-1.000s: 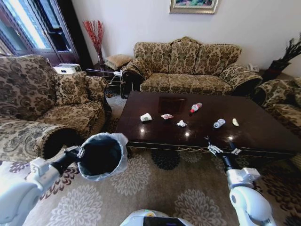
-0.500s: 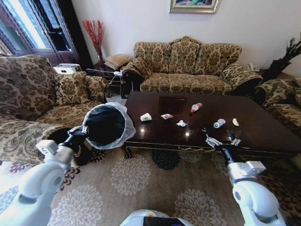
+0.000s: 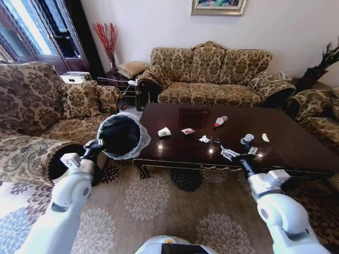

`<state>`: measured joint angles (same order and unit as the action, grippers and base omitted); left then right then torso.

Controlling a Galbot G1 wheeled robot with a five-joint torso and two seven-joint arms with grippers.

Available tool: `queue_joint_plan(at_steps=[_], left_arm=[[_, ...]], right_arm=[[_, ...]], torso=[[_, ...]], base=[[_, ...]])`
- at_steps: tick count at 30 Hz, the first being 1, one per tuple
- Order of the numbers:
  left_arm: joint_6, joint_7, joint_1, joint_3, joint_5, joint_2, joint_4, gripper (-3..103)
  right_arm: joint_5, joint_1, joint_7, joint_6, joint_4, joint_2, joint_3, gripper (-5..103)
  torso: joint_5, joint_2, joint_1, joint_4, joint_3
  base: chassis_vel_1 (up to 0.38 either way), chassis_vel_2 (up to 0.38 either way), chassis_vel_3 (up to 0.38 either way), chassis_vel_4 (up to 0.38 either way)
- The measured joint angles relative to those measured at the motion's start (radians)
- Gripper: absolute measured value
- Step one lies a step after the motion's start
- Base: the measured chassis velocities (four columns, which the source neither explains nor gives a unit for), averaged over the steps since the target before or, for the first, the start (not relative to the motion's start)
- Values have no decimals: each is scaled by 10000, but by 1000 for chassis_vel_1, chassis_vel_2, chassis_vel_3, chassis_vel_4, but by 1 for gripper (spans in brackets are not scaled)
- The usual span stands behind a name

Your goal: Move to the front of the table and place the trash on the table into the trash bin.

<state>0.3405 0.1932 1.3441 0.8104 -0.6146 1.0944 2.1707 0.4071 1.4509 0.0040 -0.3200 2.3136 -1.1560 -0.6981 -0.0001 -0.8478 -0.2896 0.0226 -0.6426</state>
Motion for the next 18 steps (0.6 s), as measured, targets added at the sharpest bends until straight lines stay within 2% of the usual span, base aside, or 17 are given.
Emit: queue_joint_plan(at_steps=[5,8,18], left_arm=[[27,-112,-11,-3,3,3,-35,0],[67,-385,-14,-83,70,113,-41,0],[33,-403,-190,-119,85,135,-197,0]], right_arm=[[-123,-133,0,0,-237,-30,189,100],[-281,-116,-115,75,-429,-63,205,100],[-387,-123,-319,76,-622,-19,191,100]], torso=[[3,0,0,0,0],[0,3,-6,0,-2],[2,3,-10,-3,-3]], base=[[-137,142,134,-129],[-178,190,187,-194],[-194,186,190,-190]])
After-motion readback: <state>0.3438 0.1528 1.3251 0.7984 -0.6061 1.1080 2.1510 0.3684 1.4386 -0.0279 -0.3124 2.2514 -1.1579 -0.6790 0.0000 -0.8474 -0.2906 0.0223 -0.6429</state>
